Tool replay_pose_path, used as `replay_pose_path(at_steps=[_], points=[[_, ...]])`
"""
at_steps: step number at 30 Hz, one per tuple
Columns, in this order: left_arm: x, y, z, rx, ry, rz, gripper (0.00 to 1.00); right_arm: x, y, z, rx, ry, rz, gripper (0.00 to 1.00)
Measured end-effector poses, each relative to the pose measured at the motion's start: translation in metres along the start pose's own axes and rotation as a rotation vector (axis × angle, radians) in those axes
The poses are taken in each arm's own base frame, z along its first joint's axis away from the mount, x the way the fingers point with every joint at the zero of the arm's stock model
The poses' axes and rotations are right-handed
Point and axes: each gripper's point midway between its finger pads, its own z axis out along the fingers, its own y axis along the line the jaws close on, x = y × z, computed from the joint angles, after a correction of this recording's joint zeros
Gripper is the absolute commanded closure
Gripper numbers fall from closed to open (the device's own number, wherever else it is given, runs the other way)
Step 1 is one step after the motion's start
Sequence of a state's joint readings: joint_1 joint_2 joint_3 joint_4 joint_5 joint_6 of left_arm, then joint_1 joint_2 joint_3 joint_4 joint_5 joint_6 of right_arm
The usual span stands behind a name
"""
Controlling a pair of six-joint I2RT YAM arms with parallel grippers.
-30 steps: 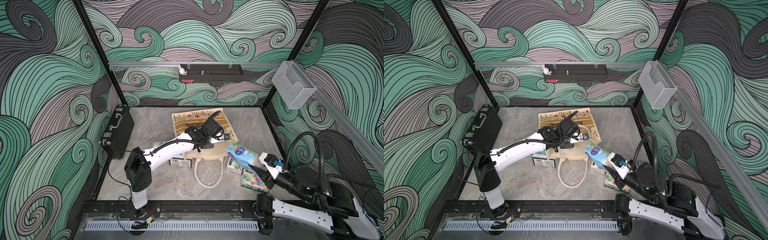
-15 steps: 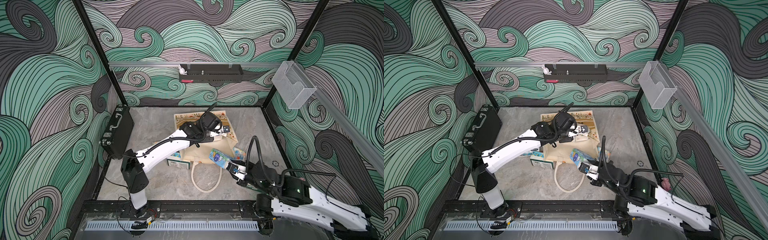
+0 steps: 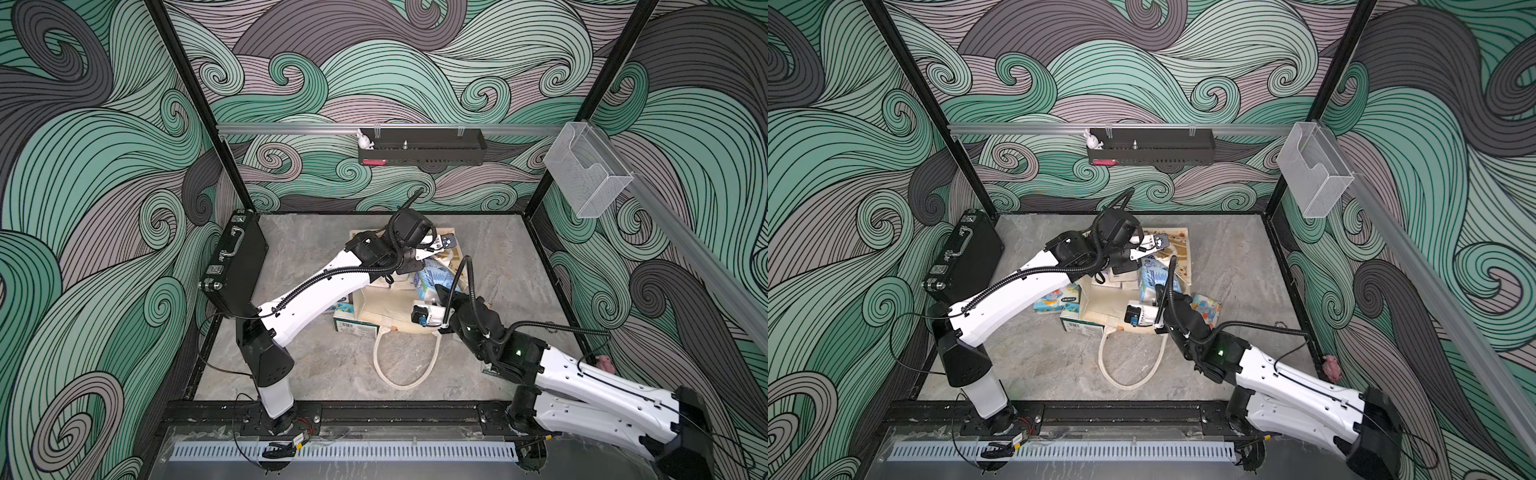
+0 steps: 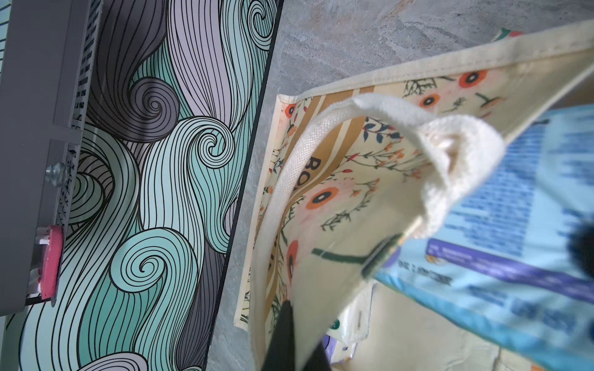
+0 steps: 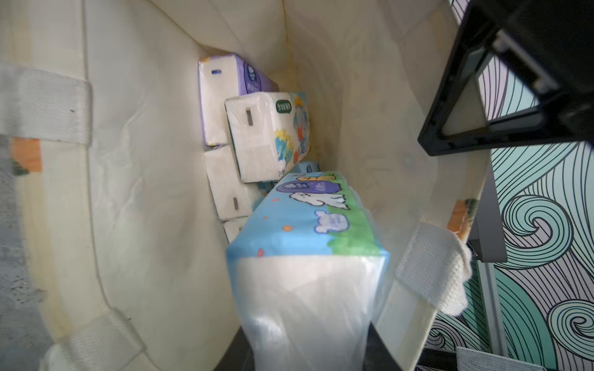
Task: Put tissues into the canvas bag
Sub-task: Place the pack of facial tissues in the canvas bag.
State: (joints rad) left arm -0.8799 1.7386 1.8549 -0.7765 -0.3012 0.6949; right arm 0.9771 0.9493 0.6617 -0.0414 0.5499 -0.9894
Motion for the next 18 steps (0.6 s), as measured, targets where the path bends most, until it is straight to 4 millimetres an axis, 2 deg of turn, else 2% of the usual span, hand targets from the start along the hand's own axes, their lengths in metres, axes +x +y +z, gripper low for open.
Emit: replay_pose_path(at_steps=[6,18], points=[[0.003,0.002,-0.006,0.007,-0.005,-0.005,1.0,0.007,0.001,0.018,-0.027,0.049,-0.041,0.78],[0.005,-0.003,-0.008,0.045,-0.01,-0.019,1.0,0.005,0.037,0.048,-0.14,0.072,-0.155,0.77]])
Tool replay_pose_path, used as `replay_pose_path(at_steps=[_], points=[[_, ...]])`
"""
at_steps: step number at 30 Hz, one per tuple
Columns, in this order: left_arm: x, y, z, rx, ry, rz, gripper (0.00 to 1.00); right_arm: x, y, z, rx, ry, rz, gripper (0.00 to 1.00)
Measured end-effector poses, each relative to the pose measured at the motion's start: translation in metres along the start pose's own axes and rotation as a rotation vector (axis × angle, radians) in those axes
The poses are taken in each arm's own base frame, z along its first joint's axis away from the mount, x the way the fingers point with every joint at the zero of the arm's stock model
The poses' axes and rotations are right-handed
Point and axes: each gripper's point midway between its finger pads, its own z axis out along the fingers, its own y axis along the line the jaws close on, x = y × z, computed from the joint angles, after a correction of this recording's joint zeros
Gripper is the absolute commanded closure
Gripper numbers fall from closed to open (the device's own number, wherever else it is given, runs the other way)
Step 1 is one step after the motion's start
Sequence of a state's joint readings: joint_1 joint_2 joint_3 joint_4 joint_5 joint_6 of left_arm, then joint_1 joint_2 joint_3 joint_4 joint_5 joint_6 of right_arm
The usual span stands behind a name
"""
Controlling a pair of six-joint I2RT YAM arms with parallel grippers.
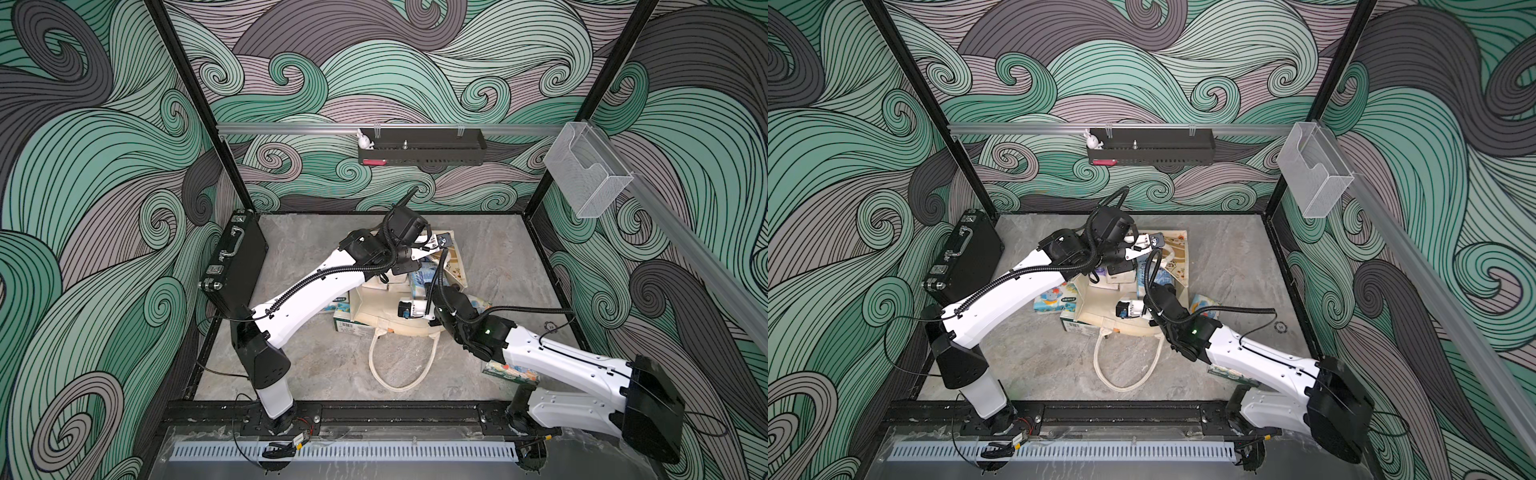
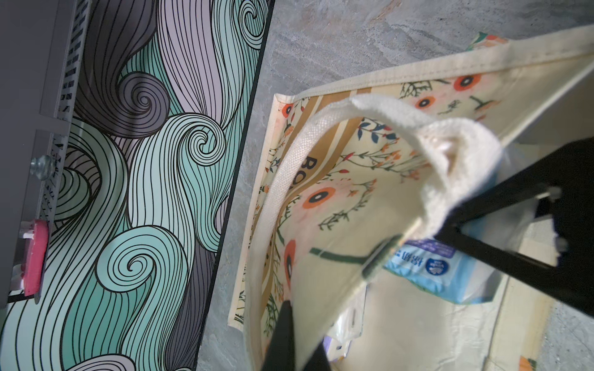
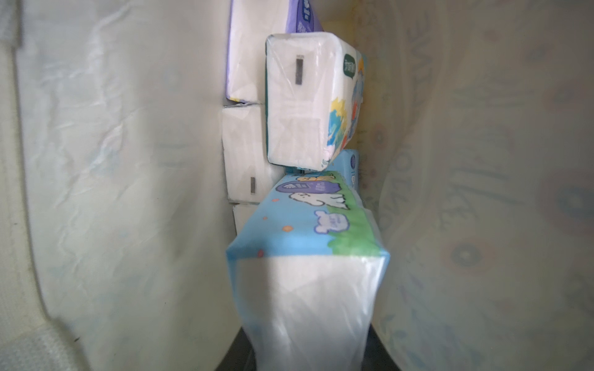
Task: Put tissues into the canvas bag
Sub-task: Place the pack of facial tissues in the canvas bag.
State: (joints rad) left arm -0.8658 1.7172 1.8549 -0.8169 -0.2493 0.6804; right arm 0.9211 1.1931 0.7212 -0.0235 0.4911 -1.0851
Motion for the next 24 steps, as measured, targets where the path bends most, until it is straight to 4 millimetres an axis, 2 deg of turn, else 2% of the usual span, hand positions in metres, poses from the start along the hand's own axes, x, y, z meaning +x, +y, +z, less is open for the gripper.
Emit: replay_pose_path(at_steps=[6,12,24], points=[[-0.002,-0.003,-0.002,0.024,-0.012,-0.026,1.0,-0.024,-0.008,0.006,0.026,-0.106,0.039,0.77],[-0.001,-0.008,-0.004,0.05,-0.009,-0.06,1.0,-0.043,-0.012,0.024,0.017,-0.137,0.047,0.77],[0.001,-0.011,-0.008,0.069,0.0,-0.096,1.0,-0.048,-0.019,0.051,0.003,-0.161,0.192,0.75]])
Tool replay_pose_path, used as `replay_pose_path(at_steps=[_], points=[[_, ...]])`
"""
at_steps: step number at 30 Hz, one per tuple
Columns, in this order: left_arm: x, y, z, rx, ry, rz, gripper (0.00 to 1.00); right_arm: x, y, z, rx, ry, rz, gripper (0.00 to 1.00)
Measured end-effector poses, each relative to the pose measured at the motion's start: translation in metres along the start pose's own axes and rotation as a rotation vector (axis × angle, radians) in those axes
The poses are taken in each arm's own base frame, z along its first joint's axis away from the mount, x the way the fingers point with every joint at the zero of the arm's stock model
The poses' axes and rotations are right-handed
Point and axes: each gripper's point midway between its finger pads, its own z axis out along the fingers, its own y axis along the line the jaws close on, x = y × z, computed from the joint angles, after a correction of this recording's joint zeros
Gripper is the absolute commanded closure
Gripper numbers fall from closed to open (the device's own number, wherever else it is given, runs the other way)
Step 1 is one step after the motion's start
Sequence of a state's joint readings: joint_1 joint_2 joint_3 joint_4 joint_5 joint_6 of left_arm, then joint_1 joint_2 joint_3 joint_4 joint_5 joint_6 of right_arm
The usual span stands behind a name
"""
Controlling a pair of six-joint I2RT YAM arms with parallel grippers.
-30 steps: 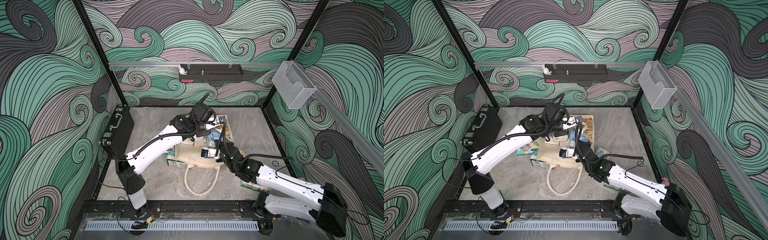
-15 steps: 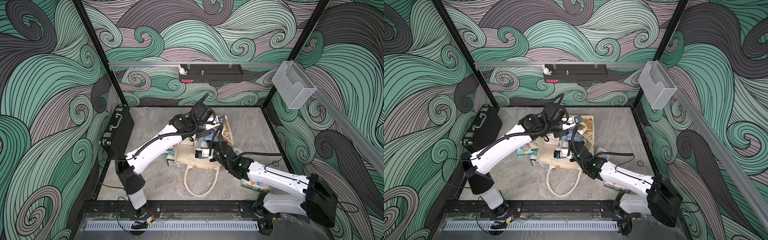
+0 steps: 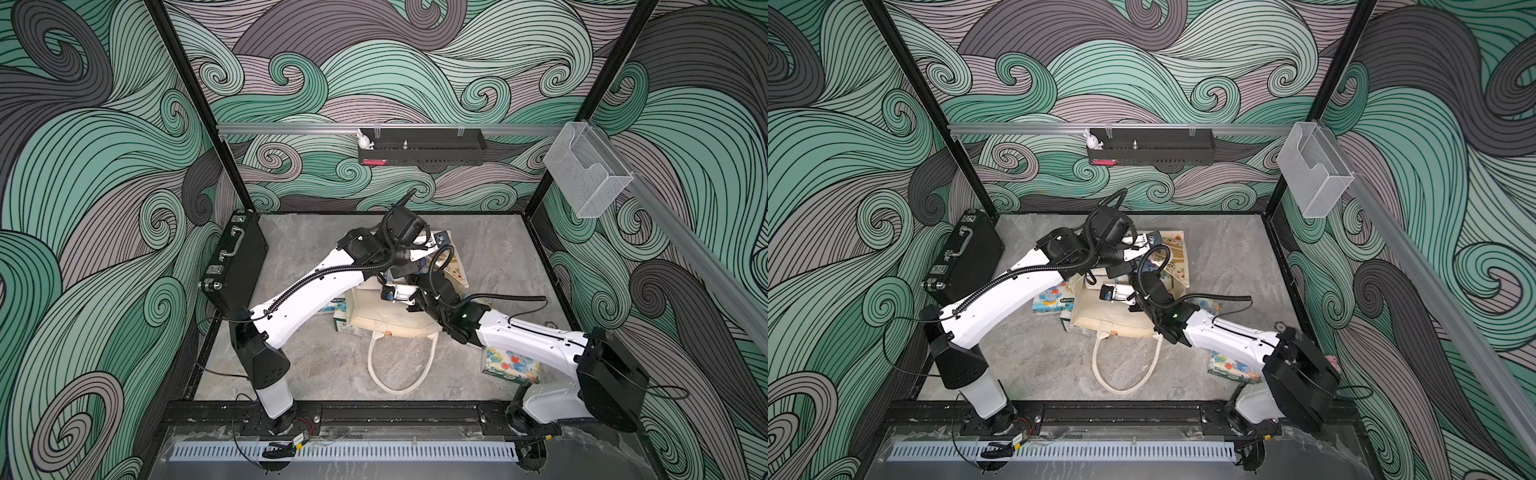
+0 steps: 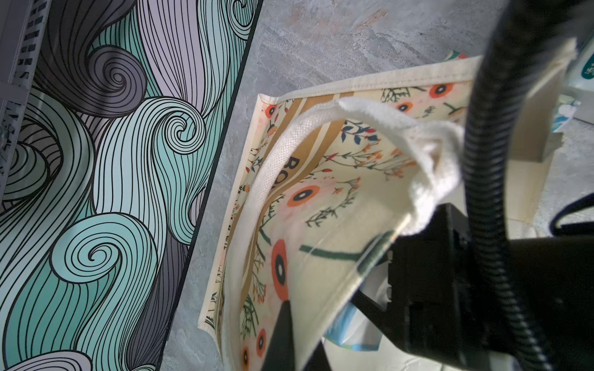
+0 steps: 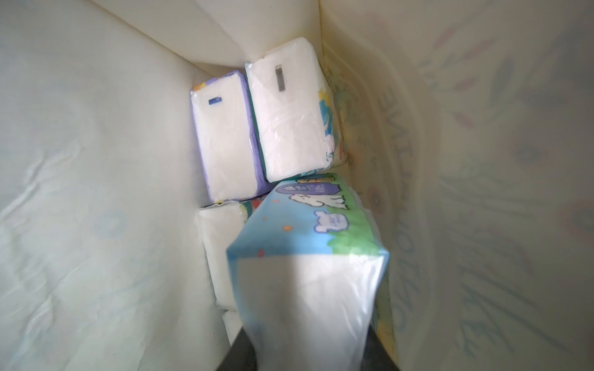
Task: Put tissues into the canvas bag
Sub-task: Place the pack of facial tissues in the canvas bag.
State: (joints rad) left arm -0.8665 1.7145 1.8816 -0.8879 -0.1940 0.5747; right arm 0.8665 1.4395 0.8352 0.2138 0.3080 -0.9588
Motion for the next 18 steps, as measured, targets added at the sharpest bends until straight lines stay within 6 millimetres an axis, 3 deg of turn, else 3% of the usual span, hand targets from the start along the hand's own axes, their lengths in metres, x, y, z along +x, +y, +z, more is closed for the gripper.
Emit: replay_pose_path(at_steps=[4,6,7,9,12,15,18], points=[[0.001,0.001,-0.002,-0.001,0.004,-0.006,1.0,0.002,0.003,0.015,-0.002,0.028,-0.008,0.76],[0.003,0.001,-0.002,-0.001,0.014,-0.006,1.0,0.002,0.004,0.024,0.007,0.038,-0.017,0.71],[0.003,0.001,-0.002,-0.003,0.016,-0.006,1.0,0.002,0.005,0.026,0.006,0.039,-0.019,0.66],[0.004,0.001,-0.002,-0.005,0.018,-0.006,1.0,0.003,0.007,0.026,0.002,0.037,-0.007,0.46],[0.003,0.001,-0.002,-0.002,0.016,-0.005,1.0,0.001,0.008,0.019,-0.021,0.02,0.013,0.23],[0.0,-0.001,-0.005,0.002,0.003,-0.003,1.0,0.002,0.008,0.007,-0.057,0.014,0.053,0.2],[-0.001,-0.001,-0.007,0.003,-0.004,-0.002,1.0,-0.002,0.002,-0.021,-0.084,-0.035,0.124,0.18]])
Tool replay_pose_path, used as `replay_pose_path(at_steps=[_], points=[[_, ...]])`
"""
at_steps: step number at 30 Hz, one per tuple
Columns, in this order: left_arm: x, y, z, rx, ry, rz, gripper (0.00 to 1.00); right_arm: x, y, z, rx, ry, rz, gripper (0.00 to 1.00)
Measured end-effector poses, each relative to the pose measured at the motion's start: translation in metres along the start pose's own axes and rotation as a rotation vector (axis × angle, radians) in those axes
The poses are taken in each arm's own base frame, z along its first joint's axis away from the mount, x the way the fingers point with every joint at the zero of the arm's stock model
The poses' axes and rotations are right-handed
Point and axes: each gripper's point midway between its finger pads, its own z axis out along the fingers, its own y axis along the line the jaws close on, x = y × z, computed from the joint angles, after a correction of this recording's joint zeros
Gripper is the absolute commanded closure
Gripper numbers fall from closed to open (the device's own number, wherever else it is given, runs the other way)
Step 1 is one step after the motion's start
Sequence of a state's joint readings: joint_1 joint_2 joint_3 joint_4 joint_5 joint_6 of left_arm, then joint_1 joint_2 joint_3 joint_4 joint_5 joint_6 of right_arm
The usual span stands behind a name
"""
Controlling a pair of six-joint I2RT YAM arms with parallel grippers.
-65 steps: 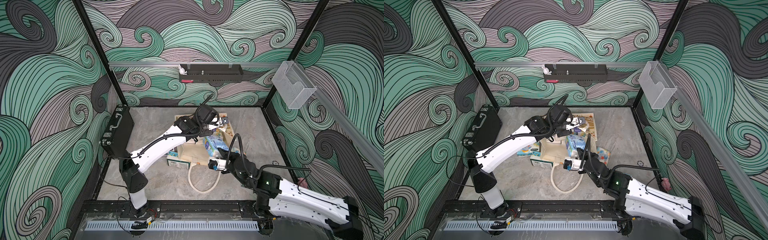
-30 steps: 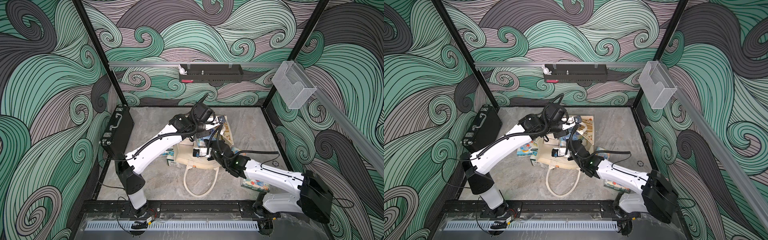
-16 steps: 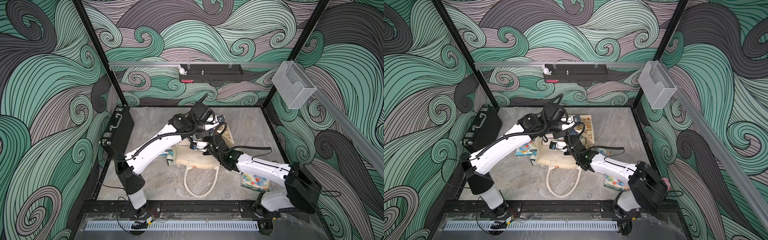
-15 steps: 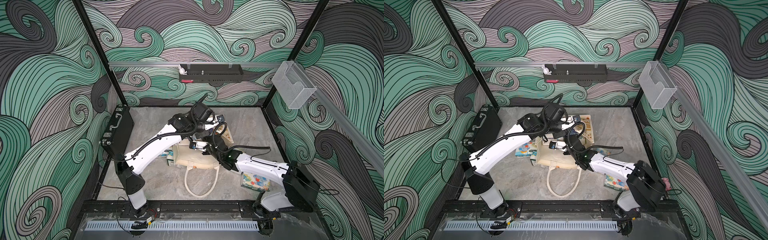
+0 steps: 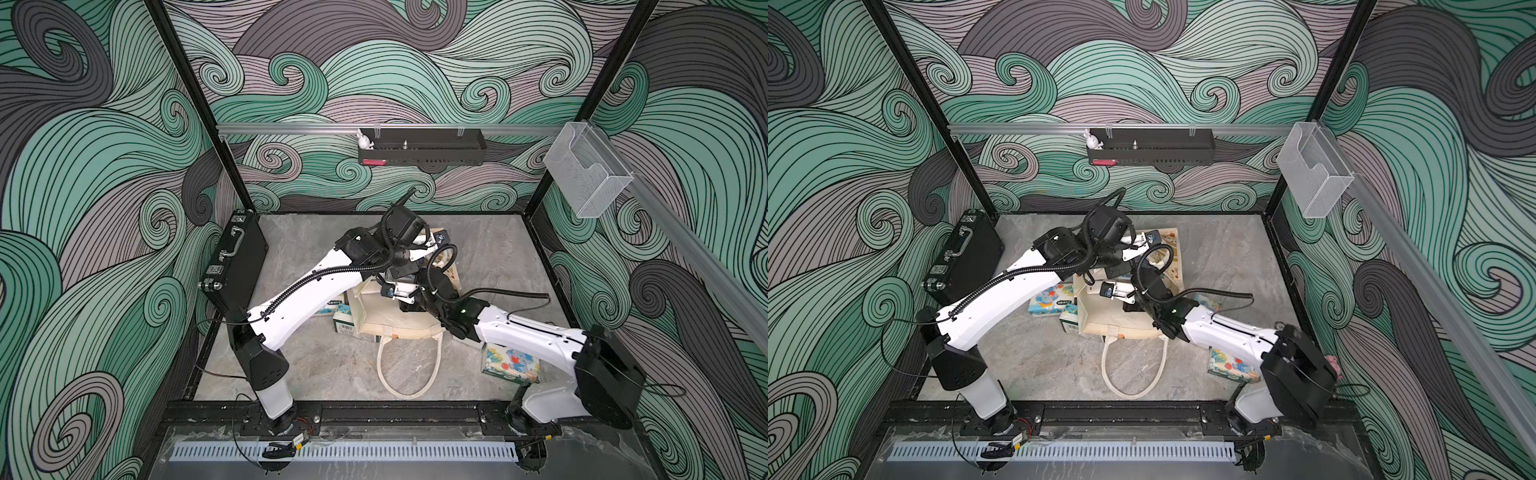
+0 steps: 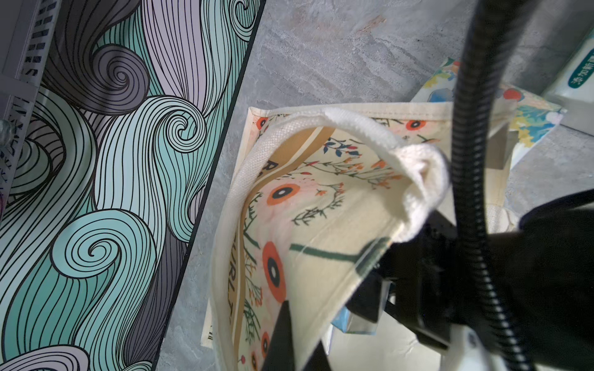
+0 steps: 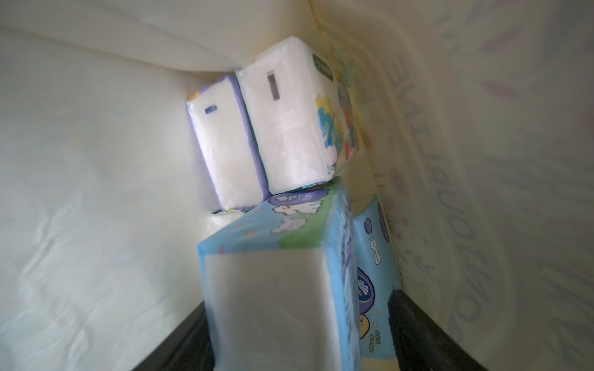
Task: Put tissues into the canvas bag
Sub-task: Place the pack of facial tissues in the canvas bag.
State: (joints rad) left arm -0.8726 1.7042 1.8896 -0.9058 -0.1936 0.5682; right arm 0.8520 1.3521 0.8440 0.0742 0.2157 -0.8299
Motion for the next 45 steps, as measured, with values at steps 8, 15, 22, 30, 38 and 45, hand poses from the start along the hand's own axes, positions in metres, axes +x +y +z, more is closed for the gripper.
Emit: replay_pose_path(at_steps=[8,15,22,30,38,45], points=[[0.001,0.001,0.0,-0.005,0.003,0.001,1.0,-0.03,-0.014,-0.095,-0.06,-0.225,0.262,0.33],[-0.002,0.01,-0.003,-0.04,0.006,-0.034,1.0,-0.025,0.002,-0.127,-0.175,-0.252,0.659,0.35],[-0.002,0.015,-0.003,-0.058,0.021,-0.068,1.0,0.023,0.032,-0.104,-0.16,-0.04,1.02,0.17],[-0.001,0.013,-0.002,-0.055,0.024,-0.098,1.0,0.06,0.067,-0.083,-0.079,0.115,1.234,0.16],[0.003,0.014,0.001,-0.055,0.032,-0.128,1.0,0.07,0.074,-0.098,-0.024,0.124,1.335,0.3],[0.004,0.019,0.001,-0.06,0.029,-0.153,1.0,0.093,0.081,-0.125,0.028,0.139,1.532,0.35]])
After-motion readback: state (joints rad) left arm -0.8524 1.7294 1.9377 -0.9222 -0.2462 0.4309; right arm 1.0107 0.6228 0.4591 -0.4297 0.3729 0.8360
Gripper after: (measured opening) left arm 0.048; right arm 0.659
